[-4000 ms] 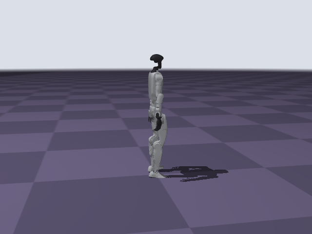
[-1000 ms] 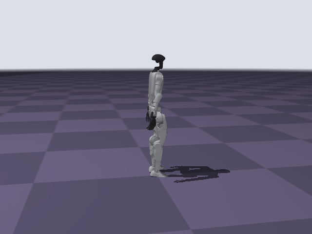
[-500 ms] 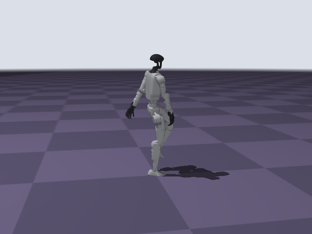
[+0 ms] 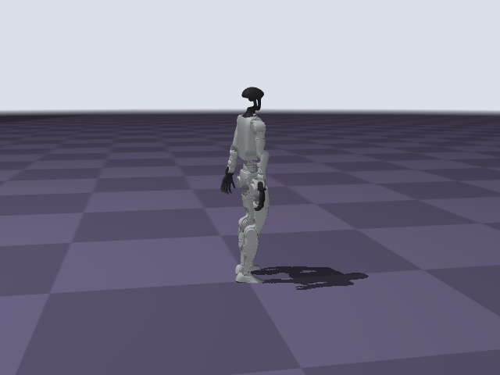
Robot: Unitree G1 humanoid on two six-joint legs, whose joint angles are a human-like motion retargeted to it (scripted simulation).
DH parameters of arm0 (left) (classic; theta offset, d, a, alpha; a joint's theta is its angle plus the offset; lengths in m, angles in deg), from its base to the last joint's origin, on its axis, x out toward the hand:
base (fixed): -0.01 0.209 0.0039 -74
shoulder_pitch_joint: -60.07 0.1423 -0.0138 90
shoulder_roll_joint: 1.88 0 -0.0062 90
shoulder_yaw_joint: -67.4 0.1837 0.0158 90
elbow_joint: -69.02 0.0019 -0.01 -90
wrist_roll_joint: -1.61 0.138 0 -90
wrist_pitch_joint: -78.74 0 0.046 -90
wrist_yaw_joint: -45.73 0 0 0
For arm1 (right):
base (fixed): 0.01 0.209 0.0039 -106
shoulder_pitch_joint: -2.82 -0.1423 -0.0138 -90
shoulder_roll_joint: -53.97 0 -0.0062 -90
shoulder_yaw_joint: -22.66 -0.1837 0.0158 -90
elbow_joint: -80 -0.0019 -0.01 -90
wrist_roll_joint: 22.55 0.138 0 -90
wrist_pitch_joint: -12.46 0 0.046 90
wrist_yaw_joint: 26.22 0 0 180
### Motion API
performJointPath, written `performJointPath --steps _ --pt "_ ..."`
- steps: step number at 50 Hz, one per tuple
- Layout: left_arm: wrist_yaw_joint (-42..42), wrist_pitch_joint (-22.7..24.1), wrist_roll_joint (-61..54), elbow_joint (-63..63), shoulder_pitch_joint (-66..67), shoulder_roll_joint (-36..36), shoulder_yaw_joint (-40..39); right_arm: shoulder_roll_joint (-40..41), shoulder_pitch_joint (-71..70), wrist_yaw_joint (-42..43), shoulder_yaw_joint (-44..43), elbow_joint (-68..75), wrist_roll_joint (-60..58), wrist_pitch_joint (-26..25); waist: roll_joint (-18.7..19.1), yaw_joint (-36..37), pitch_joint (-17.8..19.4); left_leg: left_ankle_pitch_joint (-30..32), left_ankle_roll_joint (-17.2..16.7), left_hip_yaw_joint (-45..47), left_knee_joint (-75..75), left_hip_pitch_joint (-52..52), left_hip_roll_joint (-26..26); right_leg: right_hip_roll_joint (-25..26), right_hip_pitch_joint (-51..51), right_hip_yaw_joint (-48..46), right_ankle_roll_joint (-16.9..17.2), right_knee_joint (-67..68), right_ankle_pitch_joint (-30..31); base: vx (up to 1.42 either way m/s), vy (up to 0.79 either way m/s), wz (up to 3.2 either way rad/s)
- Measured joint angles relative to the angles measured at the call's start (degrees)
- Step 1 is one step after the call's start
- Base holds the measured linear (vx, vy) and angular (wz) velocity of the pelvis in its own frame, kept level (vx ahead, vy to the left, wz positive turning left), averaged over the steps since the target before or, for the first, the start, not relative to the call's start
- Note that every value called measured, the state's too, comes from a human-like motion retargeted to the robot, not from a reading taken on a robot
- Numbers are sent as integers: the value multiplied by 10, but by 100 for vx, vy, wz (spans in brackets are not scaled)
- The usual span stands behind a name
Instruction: Upper body actions
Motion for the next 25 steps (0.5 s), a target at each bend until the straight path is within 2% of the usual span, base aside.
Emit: performJointPath --steps 3,7,12,20,25 --pt "9 10 2 -12 -10 -11 11 2 9 -3 -8 0 9 12 -10 18 15 15 6 35 -37 22 -4 -4 -1 8 3 2 6 0 4 -37" --pt "14 9 -1 -14 -9 -17 14 8 6 -9 -6 0 8 20 -21 28 8 18 11 38 -54 26 -11 -13 -9 10 7 3 11 10 9 -22" --pt "0 3 -34 -5 -4 -1 -23 20 -29 -20 4 -3 -9 53 -21 22 17 13 20 44 -52 30 -13 -16 -8 19 13 8 15 3 11 -17" --pt "-12 -8 -122 19 -2 12 -74 32 -35 -70 15 -90 -12 106 -39 27 17 6 30 55 -57 43 -27 -28 -10 33 21 14 21 9 9 -16" --pt "7 -11 -130 57 -23 0 -34 32 -25 -76 -2 -125 -35 124 -42 25 22 2 39 62 -59 51 -31 -34 -10 42 32 31 17 8 10 -13"
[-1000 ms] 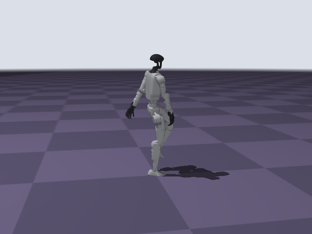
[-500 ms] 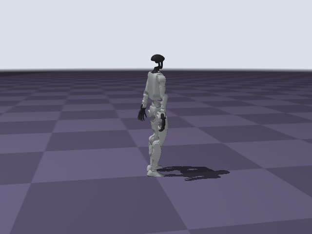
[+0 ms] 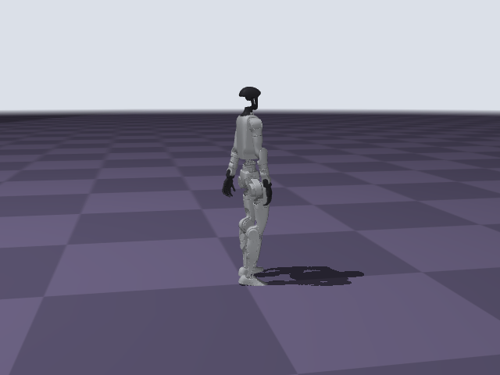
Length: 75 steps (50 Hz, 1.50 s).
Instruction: Upper body actions
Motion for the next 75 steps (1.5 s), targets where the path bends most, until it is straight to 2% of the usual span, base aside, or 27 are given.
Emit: performJointPath --steps 4,6,10,12,13,17,24,28,33,37,39,40,43,45,46,49,50,53,60,67,75 --pt "47 2 22 24 -51 -4 78 -4 27 37 -51 -4 -29 15 6 3 19 -3 9 0 2 9 8 -1 -6 5 15 57 -16 4 13 -6" --pt "63 10 35 21 -72 2 110 -10 43 58 -66 6 -20 11 13 8 27 -4 11 5 2 14 17 3 -19 11 16 101 -4 4 15 -28" --pt "50 25 50 -4 -134 18 150 -31 79 85 -112 38 4 -5 33 20 60 -7 13 33 2 33 47 -3 -87 17 17 271 100 -5 15 -48" --pt "40 34 36 -23 -168 29 150 -46 100 88 -129 55 20 -15 41 11 76 -8 15 39 4 39 61 -7 -144 25 5 372 153 -8 18 -14" --pt "35 39 20 -34 -189 35 146 -55 113 88 -140 64 25 -22 46 0 82 -8 17 40 4 39 67 -10 -178 23 -7 430 161 -8 14 1" --pt "45 61 -31 -82 -255 56 115 -80 156 101 -168 100 46 -41 45 -34 103 -9 26 42 10 41 78 -60 -268 -18 -47 607 114 -4 10 9" --pt "70 95 -38 -133 -331 57 113 -97 226 126 -200 125 83 -78 35 -62 107 -7 32 35 16 33 85 -34 -370 13 -14 704 99 0 0 8" --pt "91 92 -20 -135 -342 45 121 -94 231 125 -212 125 101 -94 34 -62 107 -9 30 42 16 36 86 -38 -345 -3 -20 657 100 0 -2 -17" --pt "102 80 34 -126 -312 24 149 -77 203 102 -210 123 105 -64 35 -47 90 -9 22 54 10 36 87 -3 -267 8 2 520 123 3 -7 -34" --pt "86 67 45 -97 -264 26 155 -56 180 101 -187 79 94 -37 30 -30 68 -12 17 62 5 35 74 36 -161 55 30 326 157 5 -7 -39" --pt "68 60 48 -85 -238 30 155 -46 168 126 -170 54 90 -25 21 -24 59 -16 17 63 3 34 58 39 -106 74 44 221 165 4 -5 -25" --pt "60 57 50 -81 -226 32 155 -42 163 139 -161 42 88 -20 16 -22 54 -18 17 61 4 33 49 37 -83 79 49 175 158 6 -7 -11" --pt "36 48 55 -61 -188 34 161 -34 143 160 -128 8 62 -4 1 -13 40 -24 16 50 3 34 21 21 -21 40 27 68 27 9 -9 -7" --pt "29 40 68 -48 -162 34 160 -30 133 149 -108 -12 38 6 -12 -6 32 -27 13 41 2 39 3 13 -9 23 -1 16 13 10 -8 -7" --pt "27 36 75 -40 -151 34 154 -29 121 134 -100 -23 23 7 -21 6 28 -29 10 45 1 38 -5 6 -12 39 4 0 31 3 -13 -32" --pt "34 37 79 -28 -125 35 133 -25 97 111 -90 -48 -2 12 -23 21 18 -30 3 53 0 28 -5 -9 -15 16 18 -21 44 -7 -17 -25" --pt "40 41 74 -25 -117 37 123 -25 89 106 -87 -56 -6 15 -22 20 18 -29 1 53 0 26 -3 -8 -17 8 14 -21 42 -8 -12 -4" --pt "43 44 35 -12 -107 39 105 -26 72 91 -77 -69 -5 22 -12 5 25 -23 -2 58 -4 30 5 9 -26 60 2 -3 32 -4 -11 12" --pt "25 30 47 -16 -114 36 105 -34 96 82 -99 -43 31 15 9 -39 30 -15 -10 35 3 28 27 22 -2 19 -1 -7 15 -4 -9 57" --pt "16 41 50 -57 -118 38 95 -59 129 133 -123 74 35 -26 9 -25 22 -15 -22 15 4 24 29 32 0 10 -14 -17 8 0 -13 3" --pt "8 20 50 -93 -79 26 70 -77 146 157 -135 125 104 -74 15 -39 32 -31 -47 -2 52 17 50 46 19 -1 -28 -17 -11 -4 -16 11"
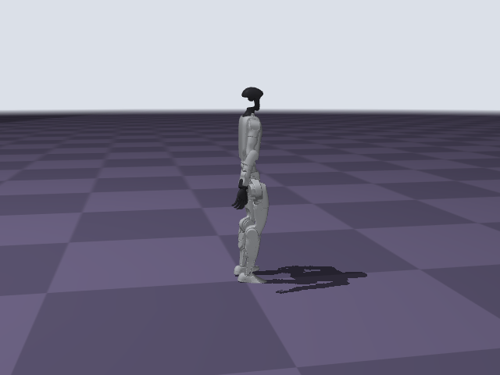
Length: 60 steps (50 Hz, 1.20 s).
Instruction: Upper body actions
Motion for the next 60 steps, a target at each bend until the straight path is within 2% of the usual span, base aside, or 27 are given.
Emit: performJointPath --steps 3,5,6,8,10,14,19,23,29,37,40,45,47,48,50,52,55,60 --pt "24 -40 -8 2 30 4 -32 4 -13 -8 16 0 54 5 -7 6 5 17 -11 10 81 -31 10 -6 7 4 -7 -2 -5 -4 -11 2" --pt "39 -61 -21 8 43 3 -43 8 -32 -17 31 0 75 13 -17 13 14 58 -20 22 155 -58 22 -19 12 5 -10 -3 -6 -14 -17 11" --pt "41 -68 -29 16 53 -1 -46 14 -50 -21 39 0 81 21 -25 12 23 97 -16 9 215 -87 30 -27 17 -2 -11 -5 -7 -18 -18 43" --pt "40 -80 -38 32 77 -9 -49 25 -88 -34 55 0 86 41 -38 21 36 166 12 -15 332 -154 34 -40 24 -8 -15 -7 -8 -14 -15 29" --pt "29 -87 -29 49 107 -15 -48 36 -125 -62 70 -12 82 57 -46 45 42 198 42 -30 449 -235 34 -49 26 -3 -19 -8 -6 -10 -14 -23" --pt "-5 -91 34 84 158 -15 -37 59 -194 -119 68 -80 77 71 -33 84 49 142 58 7 671 -392 106 -43 15 6 -32 -3 -6 -9 -3 -24" --pt "-42 -80 156 100 206 -9 -8 78 -260 -176 70 -167 113 104 -24 121 57 109 44 13 824 -554 116 -36 12 19 -48 0 -6 -2 0 -23" --pt "-59 -68 233 103 221 -4 6 85 -304 -191 66 -196 112 127 -28 168 76 95 24 40 864 -611 125 -50 15 42 -51 12 -9 -2 -1 -53" --pt "-69 -63 204 91 207 14 -20 85 -314 -181 77 -175 90 128 -36 177 73 99 24 44 817 -585 120 -61 18 40 -50 19 -17 0 -1 5" --pt "-101 -34 129 61 163 7 -57 71 -218 -139 77 -78 30 83 -41 133 4 124 25 12 631 -450 76 -59 -1 3 -39 0 -23 7 1 56" --pt "-83 -34 105 47 149 1 -66 53 -181 -113 82 -14 2 52 -43 121 -3 139 15 -11 527 -365 38 -61 1 -1 -35 -1 -26 7 0 15" --pt "-51 -32 81 29 136 -11 -65 28 -87 -85 80 0 -43 -39 -30 104 -11 193 -1 -36 288 -199 -6 -46 5 1 -30 -1 -31 10 3 -3" --pt "-49 -29 79 26 135 -15 -66 15 -50 -82 72 0 -55 -55 -8 87 -19 140 -30 -56 154 -121 -14 -19 4 0 -29 -1 -34 11 9 14" --pt "-48 -29 79 25 135 -17 -66 10 -35 -81 66 0 -59 -57 -1 74 -25 91 -27 -35 111 -91 -9 -10 2 -5 -27 -1 -36 9 9 39" --pt "-50 -31 79 27 136 -16 -67 0 -12 -77 47 0 -68 -57 13 51 -32 34 -12 -8 43 -56 -6 3 5 -11 -23 -4 -38 9 10 43" --pt "-53 -33 82 28 134 -14 -68 -9 5 -69 26 0 -66 -56 22 29 -40 26 2 0 -2 -43 -10 8 5 -19 -19 -9 -39 12 14 48" --pt "-58 -33 92 25 123 -11 -70 -17 20 -50 -4 0 -28 -56 30 2 -51 51 -11 -1 -41 -44 -3 11 -5 -32 -12 -13 -37 1 8 46" --pt "-33 -16 93 5 108 -18 -48 -11 20 -46 -25 0 51 -42 16 16 -39 47 5 -17 -35 -55 -20 -4 -10 -35 -8 -14 -28 3 8 3"
